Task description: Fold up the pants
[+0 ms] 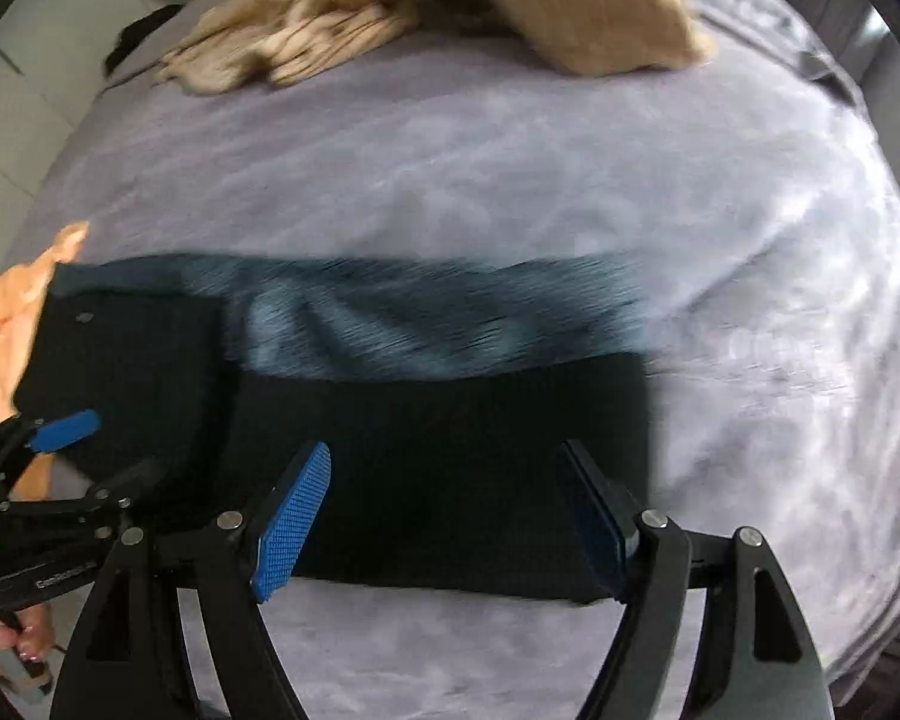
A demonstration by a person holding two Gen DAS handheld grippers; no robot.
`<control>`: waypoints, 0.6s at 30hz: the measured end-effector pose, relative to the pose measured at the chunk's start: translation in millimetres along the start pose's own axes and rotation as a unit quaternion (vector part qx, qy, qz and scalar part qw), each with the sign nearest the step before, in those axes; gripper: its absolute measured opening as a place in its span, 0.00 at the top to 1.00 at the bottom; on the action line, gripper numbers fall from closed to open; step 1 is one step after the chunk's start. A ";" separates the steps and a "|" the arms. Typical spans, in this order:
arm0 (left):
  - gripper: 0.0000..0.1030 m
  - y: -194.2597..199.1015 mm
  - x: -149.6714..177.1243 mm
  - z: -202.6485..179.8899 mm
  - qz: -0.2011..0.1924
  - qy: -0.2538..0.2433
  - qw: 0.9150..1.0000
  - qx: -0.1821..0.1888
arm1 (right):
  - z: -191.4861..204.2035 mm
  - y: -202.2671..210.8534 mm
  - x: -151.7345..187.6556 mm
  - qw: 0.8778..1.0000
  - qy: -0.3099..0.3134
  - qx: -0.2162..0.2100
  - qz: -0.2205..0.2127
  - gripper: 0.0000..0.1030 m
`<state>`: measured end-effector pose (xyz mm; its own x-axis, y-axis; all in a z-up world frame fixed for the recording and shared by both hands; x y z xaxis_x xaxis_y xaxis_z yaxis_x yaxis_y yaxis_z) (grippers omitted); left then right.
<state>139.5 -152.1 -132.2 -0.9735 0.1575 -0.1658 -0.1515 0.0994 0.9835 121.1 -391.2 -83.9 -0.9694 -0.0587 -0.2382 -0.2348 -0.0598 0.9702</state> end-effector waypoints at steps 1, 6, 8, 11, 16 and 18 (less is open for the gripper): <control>0.23 0.8 3.2 7.4 -0.001 0.005 1.000 -0.002 | 13.2 -10.8 5.0 1.000 0.005 -0.012 0.015 0.23; 0.23 3.7 18.5 52.9 0.002 0.045 0.999 -0.007 | 79.3 -42.1 29.8 0.996 0.056 -0.040 0.058 0.23; 0.23 5.4 25.5 72.2 0.001 0.063 0.998 -0.009 | 106.4 -37.2 33.4 0.993 0.088 -0.048 0.056 0.23; 0.23 7.9 34.8 94.9 -0.003 0.086 0.996 -0.012 | 128.7 -32.0 35.5 0.991 0.121 -0.028 0.054 0.22; 0.00 10.2 42.3 119.6 -0.011 0.125 0.992 -0.002 | 144.3 -24.3 36.3 0.990 0.126 -0.026 0.065 0.22; 0.00 12.6 46.7 129.6 -0.014 0.134 0.991 0.003 | 150.8 -21.3 37.6 0.988 0.137 -0.020 0.065 0.22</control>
Point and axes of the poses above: each gripper's, at about its wrist camera, not at the fingertips, and y roughly against the way its jaws point, z to its left, x to its underside, the point moved 9 cm from there along -y, roughly the way its jaws point, and after that the axes turned 2 degrees about x, right-handed, at the moved point
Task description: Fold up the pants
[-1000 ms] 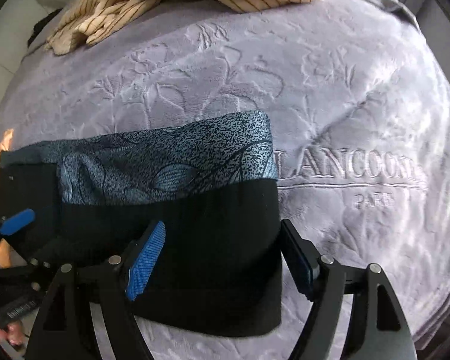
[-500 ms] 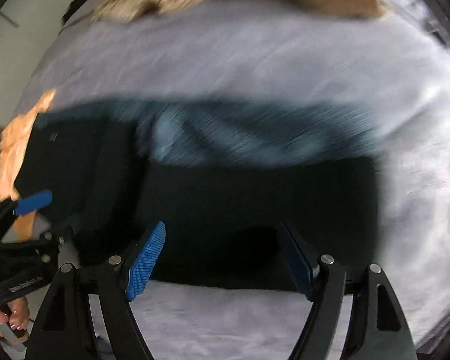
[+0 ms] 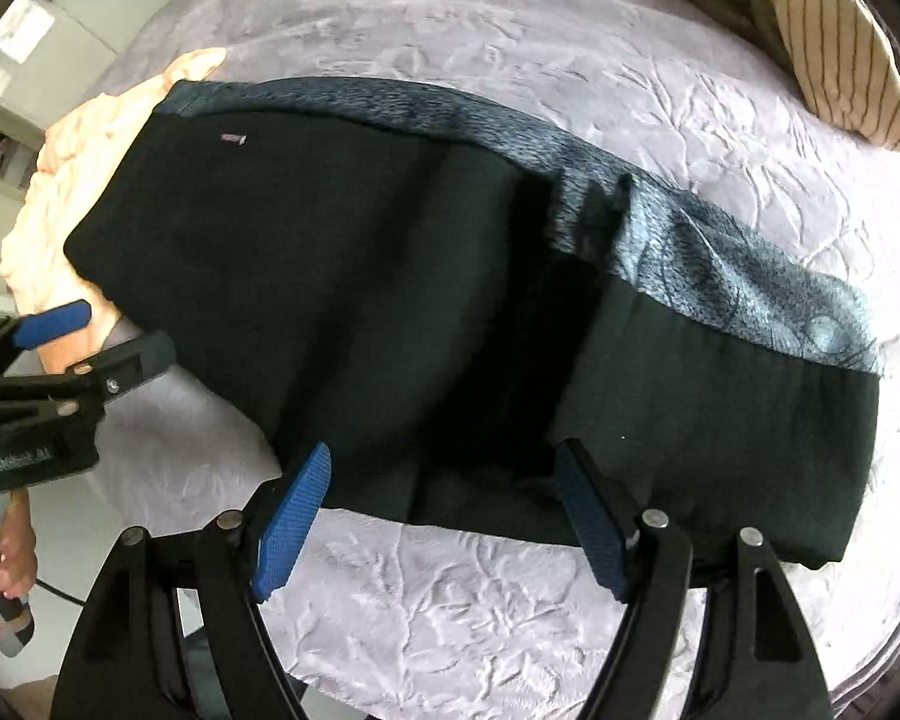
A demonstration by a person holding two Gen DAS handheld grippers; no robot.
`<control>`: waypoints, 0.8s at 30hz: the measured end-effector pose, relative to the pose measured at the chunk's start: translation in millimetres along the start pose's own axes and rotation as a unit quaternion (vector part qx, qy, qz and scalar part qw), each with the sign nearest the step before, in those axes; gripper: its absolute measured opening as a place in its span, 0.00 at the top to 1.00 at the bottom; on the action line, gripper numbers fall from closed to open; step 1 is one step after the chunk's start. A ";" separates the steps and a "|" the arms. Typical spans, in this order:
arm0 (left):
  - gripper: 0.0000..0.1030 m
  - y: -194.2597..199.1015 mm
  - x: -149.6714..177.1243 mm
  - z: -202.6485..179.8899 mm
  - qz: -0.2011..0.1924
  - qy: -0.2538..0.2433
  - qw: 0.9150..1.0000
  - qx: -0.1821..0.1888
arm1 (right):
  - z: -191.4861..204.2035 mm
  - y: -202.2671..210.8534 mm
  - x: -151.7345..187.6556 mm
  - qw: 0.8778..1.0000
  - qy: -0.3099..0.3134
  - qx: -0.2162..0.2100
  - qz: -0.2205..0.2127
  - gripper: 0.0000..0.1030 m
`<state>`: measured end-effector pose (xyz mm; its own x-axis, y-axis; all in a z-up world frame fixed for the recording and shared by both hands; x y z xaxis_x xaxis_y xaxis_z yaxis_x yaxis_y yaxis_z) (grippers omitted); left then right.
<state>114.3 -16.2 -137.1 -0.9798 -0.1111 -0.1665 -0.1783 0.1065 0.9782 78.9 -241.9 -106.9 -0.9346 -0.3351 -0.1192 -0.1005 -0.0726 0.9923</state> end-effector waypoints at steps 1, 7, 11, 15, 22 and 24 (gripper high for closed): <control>0.00 -0.8 1.1 4.1 0.002 0.006 1.000 0.001 | 4.3 -0.2 -1.0 1.000 0.003 0.001 0.001 0.22; 0.00 -2.6 7.4 22.3 0.006 0.021 1.000 0.003 | 26.2 2.5 -5.7 0.999 0.029 0.014 0.001 0.22; 0.00 -5.5 6.8 35.6 0.007 0.034 0.999 0.004 | 41.1 2.5 -15.7 0.999 0.046 0.020 -0.002 0.22; 0.00 -8.5 7.3 50.2 0.009 0.045 0.999 0.008 | 50.0 0.7 -19.3 0.998 0.056 0.025 0.000 0.22; 0.00 -10.2 8.7 69.4 0.009 0.049 0.999 0.019 | 60.8 -10.3 -23.0 0.998 0.060 0.017 0.014 0.22; 0.00 -6.1 10.7 76.4 0.005 0.055 0.998 0.019 | 64.1 -15.2 -23.1 0.999 0.046 -0.005 0.022 0.22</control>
Point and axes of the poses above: each gripper's, at about its wrist camera, not at the fingertips, and y roughly against the way its jaws point, z to its left, x to its underside, the point moved 9 cm from there along -y, roughly the way its jaws point, and after that the axes turned 2 degrees about x, right-handed, at the moved point
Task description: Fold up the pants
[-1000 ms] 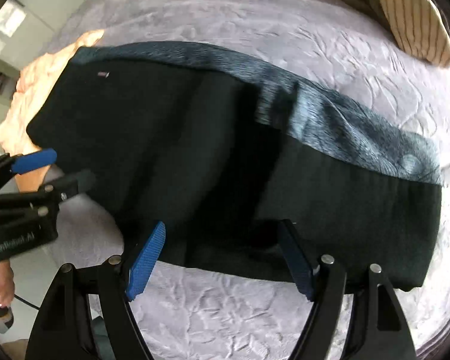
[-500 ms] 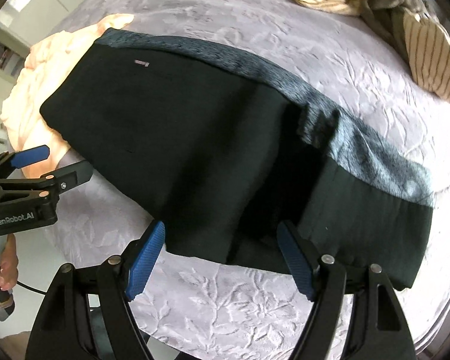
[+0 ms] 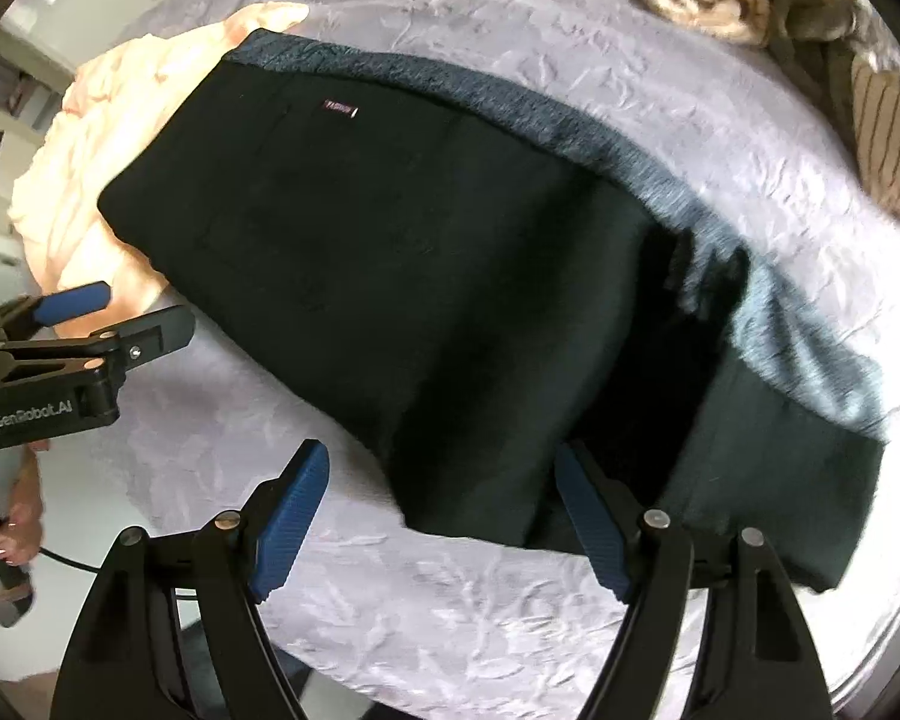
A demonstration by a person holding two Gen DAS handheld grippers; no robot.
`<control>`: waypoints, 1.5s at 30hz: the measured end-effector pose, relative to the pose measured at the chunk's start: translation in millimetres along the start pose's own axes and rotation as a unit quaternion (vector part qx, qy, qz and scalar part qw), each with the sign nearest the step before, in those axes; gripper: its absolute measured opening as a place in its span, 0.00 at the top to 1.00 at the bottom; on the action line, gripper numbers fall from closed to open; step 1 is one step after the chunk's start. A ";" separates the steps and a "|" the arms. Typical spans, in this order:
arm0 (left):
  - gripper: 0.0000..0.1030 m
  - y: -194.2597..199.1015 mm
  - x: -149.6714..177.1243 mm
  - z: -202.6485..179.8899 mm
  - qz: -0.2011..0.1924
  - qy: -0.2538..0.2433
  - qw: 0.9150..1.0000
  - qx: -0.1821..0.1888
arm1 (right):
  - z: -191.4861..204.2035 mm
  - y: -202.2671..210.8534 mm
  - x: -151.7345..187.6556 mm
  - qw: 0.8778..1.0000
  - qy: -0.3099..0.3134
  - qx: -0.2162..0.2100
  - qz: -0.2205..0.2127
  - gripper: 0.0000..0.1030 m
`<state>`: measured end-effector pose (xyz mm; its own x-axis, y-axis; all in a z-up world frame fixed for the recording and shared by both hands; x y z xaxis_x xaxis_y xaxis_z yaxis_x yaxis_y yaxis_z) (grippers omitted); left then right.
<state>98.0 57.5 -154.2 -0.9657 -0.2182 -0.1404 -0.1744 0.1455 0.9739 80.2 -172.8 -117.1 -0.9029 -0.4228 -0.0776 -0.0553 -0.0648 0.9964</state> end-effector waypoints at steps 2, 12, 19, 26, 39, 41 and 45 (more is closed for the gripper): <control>0.00 1.6 -1.8 3.7 -0.005 0.006 1.000 0.003 | 1.1 -3.7 0.5 0.999 -0.024 -0.031 0.008 0.22; 0.00 -2.3 -3.7 18.9 -0.009 0.029 1.000 0.005 | -7.8 -20.0 0.2 0.991 -0.097 -0.085 0.036 0.22; 0.00 -5.7 -4.0 24.2 -0.007 0.037 0.999 0.006 | -0.8 -22.4 4.9 0.991 -0.097 -0.086 0.044 0.22; 0.00 -8.4 -5.9 32.7 -0.005 0.044 0.999 0.006 | -3.4 -27.4 1.9 0.990 -0.098 -0.087 0.046 0.22; 0.00 -4.4 -14.0 48.8 -0.015 0.100 0.988 0.120 | -4.1 -34.7 11.4 0.988 -0.108 -0.096 0.048 0.22; 0.00 -4.0 -14.0 51.0 -0.013 0.113 0.981 0.154 | -6.0 -35.0 10.4 0.988 -0.111 -0.102 0.044 0.22; 0.00 -4.7 -16.8 44.1 -0.016 0.116 0.974 0.194 | -10.6 -35.5 6.8 0.986 -0.117 -0.115 0.034 0.22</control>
Point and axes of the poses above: each gripper's, at about its wrist camera, not at the fingertips, and y roughly against the way its jaws point, z to its left, x to its underside, the point moved 9 cm from there along -y, roughly the way its jaws point, and after that the axes turned 2 degrees about x, right-handed, at the moved point
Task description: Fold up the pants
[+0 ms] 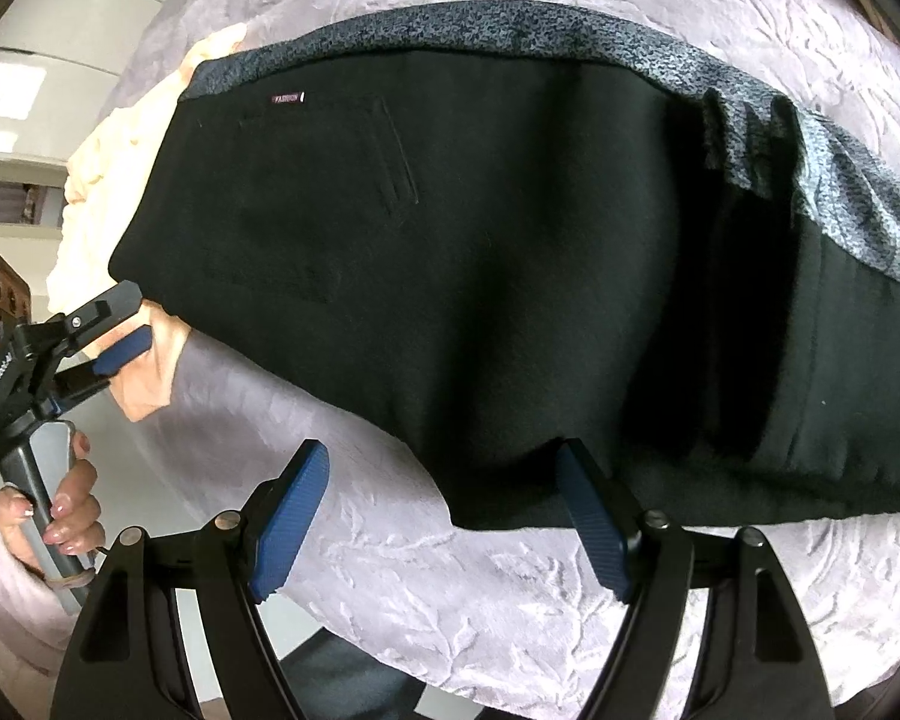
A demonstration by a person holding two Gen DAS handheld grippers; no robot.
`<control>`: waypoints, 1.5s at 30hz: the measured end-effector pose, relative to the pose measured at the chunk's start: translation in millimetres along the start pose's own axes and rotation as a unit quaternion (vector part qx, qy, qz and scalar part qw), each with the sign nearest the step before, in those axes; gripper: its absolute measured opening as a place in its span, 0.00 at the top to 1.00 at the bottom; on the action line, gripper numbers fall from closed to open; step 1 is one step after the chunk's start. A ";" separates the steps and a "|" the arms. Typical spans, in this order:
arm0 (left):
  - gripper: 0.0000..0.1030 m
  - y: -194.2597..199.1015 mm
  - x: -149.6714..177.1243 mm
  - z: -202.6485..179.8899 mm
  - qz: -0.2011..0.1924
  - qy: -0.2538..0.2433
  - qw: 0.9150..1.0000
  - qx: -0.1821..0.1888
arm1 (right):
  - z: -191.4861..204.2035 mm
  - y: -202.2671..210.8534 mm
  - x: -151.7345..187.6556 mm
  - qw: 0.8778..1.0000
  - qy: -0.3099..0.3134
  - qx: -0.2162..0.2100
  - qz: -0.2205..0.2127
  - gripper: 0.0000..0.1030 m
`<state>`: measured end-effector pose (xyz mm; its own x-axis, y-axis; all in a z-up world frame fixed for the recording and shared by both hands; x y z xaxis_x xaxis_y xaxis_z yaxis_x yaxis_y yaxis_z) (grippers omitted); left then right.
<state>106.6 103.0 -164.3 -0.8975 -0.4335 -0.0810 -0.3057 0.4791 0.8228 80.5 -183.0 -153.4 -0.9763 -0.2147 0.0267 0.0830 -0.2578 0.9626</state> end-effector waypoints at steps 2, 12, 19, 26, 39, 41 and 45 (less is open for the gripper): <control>0.00 -3.5 -1.0 -11.3 0.001 -0.003 1.000 0.028 | -3.5 -2.9 -1.8 1.000 -0.005 -0.004 0.001 0.21; 0.00 -32.3 -13.2 -18.4 0.004 0.020 0.999 0.051 | -5.6 -9.1 -0.7 1.000 0.000 0.001 0.001 0.20; 0.01 -9.1 -22.5 -51.3 -0.030 -0.022 0.998 0.049 | -2.9 -11.9 3.5 1.000 0.001 0.001 0.000 0.20; 0.23 -46.7 -30.5 -33.6 -0.022 -0.026 0.996 -0.085 | -0.3 1.0 1.5 1.000 0.009 -0.007 -0.007 0.19; 0.61 -35.3 -2.2 -108.6 -0.139 -0.367 0.859 -0.328 | 91.9 83.2 -111.1 0.992 0.103 -0.068 -0.013 0.19; 0.61 -37.3 -1.5 -109.9 -0.140 -0.373 0.853 -0.339 | 125.8 75.9 -120.6 0.989 0.133 -0.070 0.007 0.19; 0.61 -35.6 -5.9 -108.6 -0.140 -0.363 0.859 -0.334 | 193.2 43.9 -120.7 0.975 0.207 -0.063 0.057 0.19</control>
<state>157.3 5.6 -132.0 -0.8541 0.2450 -0.4588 -0.5093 -0.2155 0.8331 163.4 13.6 -62.3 -0.7970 -0.6039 -0.0040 0.2359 -0.3173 0.9185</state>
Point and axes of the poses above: each gripper's, at about its wrist camera, not at the fingertips, and y roughly against the way its jaws point, z to its left, x to its underside, the point moved 9 cm from there along -y, roughly the way its jaws point, and after that the axes turned 2 degrees about x, right-handed, at the moved point
